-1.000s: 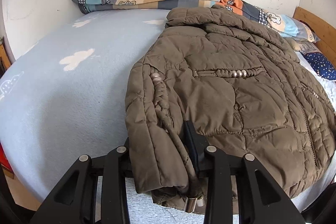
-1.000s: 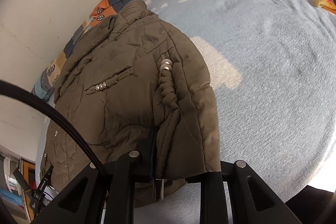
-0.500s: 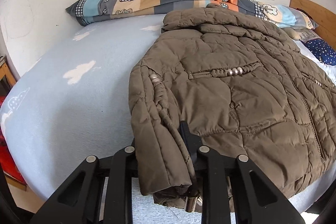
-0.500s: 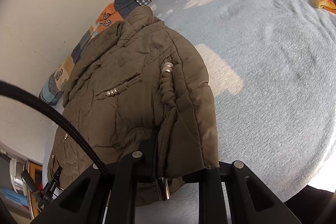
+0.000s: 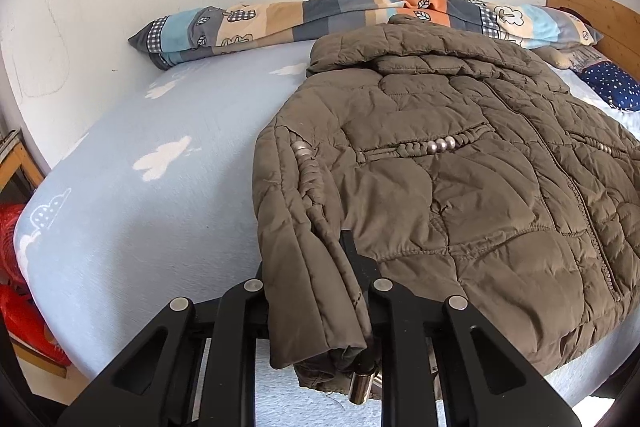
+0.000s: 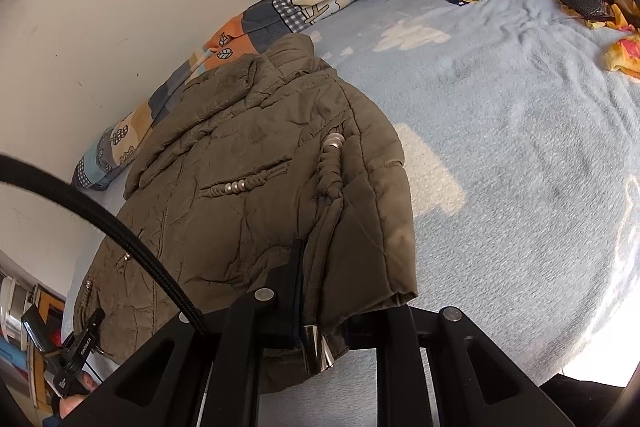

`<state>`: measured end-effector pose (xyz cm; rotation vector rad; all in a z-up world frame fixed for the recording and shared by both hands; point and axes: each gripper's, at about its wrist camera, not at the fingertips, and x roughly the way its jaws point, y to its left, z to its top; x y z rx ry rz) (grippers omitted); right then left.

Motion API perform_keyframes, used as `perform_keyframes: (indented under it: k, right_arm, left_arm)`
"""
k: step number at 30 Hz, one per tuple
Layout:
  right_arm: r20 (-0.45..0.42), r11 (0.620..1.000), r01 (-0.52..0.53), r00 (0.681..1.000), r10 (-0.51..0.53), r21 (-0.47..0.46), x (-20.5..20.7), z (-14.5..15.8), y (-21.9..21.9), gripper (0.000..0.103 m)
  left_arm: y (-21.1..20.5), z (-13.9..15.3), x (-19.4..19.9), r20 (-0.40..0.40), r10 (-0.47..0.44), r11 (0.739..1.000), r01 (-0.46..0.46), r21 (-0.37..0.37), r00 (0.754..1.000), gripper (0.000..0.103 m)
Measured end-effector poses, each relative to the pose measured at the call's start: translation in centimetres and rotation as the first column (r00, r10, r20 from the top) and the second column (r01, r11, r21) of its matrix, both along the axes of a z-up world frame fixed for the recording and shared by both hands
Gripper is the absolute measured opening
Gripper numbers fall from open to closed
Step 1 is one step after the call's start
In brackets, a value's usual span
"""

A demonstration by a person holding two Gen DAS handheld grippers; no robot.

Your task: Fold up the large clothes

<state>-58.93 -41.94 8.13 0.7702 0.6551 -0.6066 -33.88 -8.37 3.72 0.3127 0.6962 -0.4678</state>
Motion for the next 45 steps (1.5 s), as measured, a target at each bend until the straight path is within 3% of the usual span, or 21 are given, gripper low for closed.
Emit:
perform_keyframes:
  k: [45]
  right_arm:
    - [0.133, 1.0, -0.005, 0.991, 0.006, -0.006, -1.9, 2.9, 1.5, 0.013]
  left_arm:
    - [1.1, 2.0, -1.1, 0.045, -0.001, 1.0, 0.002, -0.015, 0.999, 0.018]
